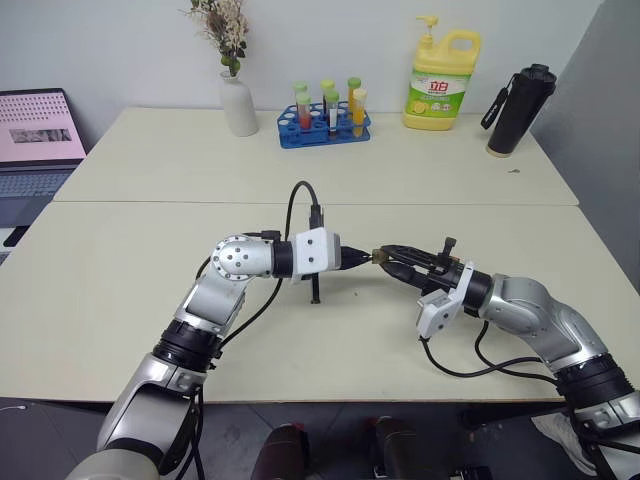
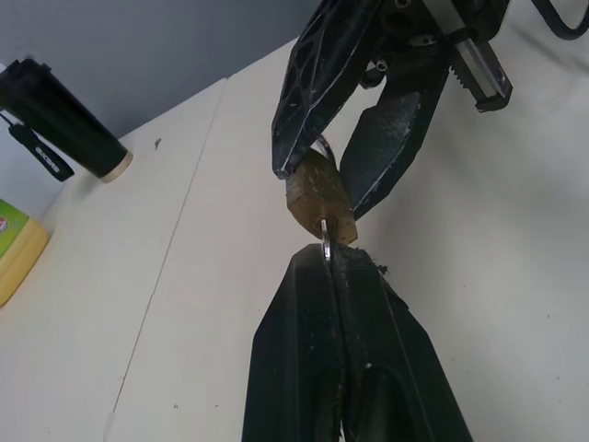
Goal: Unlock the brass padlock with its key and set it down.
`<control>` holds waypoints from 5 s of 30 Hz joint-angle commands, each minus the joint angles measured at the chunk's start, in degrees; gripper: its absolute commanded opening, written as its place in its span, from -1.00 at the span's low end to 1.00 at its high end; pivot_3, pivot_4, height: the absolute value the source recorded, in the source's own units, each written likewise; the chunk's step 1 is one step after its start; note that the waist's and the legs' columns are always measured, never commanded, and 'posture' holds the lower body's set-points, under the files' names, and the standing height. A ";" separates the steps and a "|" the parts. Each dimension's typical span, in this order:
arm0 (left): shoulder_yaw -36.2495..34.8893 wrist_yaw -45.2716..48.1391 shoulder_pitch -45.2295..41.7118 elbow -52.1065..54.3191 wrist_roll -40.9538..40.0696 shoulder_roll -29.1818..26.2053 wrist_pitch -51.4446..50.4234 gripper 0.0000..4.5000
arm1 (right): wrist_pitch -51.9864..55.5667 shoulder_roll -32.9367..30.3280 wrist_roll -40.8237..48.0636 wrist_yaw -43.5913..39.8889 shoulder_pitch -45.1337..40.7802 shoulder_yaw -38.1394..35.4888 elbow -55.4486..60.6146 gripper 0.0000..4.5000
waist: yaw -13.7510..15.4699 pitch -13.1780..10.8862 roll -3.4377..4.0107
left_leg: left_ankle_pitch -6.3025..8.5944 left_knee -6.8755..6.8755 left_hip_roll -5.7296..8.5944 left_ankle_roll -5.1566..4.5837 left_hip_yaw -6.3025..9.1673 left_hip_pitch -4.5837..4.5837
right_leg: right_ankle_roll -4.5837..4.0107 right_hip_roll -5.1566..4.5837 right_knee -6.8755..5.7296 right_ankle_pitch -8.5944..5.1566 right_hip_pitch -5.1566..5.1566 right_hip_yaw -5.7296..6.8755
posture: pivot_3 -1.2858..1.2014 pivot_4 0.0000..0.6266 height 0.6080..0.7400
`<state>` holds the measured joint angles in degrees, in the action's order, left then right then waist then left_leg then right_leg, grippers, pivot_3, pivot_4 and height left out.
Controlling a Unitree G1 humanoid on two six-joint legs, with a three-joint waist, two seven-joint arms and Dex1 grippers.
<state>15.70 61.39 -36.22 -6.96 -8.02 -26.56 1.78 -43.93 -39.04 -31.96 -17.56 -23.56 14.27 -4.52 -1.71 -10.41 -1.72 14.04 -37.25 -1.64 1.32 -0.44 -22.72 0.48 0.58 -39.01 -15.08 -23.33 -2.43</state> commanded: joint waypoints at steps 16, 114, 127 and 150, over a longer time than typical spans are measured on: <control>-7.51 -0.19 -1.80 11.34 -20.20 -2.35 -42.10 0.14 | -2.89 0.82 3.47 -0.98 -0.89 -0.31 1.53 -0.57 | -0.01 0.00 0.00 | 0.00 -0.21 -0.04 0.00 0.15 -0.08 | 0.21 0.03 -0.04 -0.13 0.02 0.08 | 0.03 -0.52 1.00; -2.25 11.36 -1.61 15.38 -17.64 -3.84 -34.19 -0.93 | 59.24 -1.95 57.93 -36.96 6.05 -8.82 24.85 -1.00 | 0.07 0.00 0.01 | 0.02 -0.59 -0.05 -0.02 0.24 -0.22 | 0.34 0.13 -0.01 -0.11 0.09 0.14 | 0.03 -0.52 1.00; -2.58 11.22 -1.47 16.47 -18.50 -4.43 -35.67 -0.93 | 60.45 -2.02 56.02 -43.07 2.62 -6.82 21.73 -1.00 | 0.07 0.00 0.01 | 0.02 -0.59 -0.05 -0.03 0.23 -0.22 | 0.34 0.13 -0.01 -0.11 0.09 0.15 | 0.03 -0.52 1.00; -2.86 9.44 -1.86 15.31 -19.90 -3.67 -37.62 -0.93 | 59.95 -1.53 53.94 -43.75 4.04 -7.02 22.44 -1.00 | 0.07 0.00 0.01 | 0.02 -0.59 -0.05 -0.02 0.24 -0.22 | 0.34 0.13 -0.01 -0.11 0.08 0.15 | 0.03 -0.52 1.00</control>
<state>13.70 71.22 -37.33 7.35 -26.78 -30.53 -35.72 16.77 -40.71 21.55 -61.20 -19.34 8.12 16.09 -1.64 -10.41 -1.72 14.06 -37.84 -1.69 1.30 -0.19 -22.94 0.81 0.71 -39.02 -15.19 -23.24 -2.28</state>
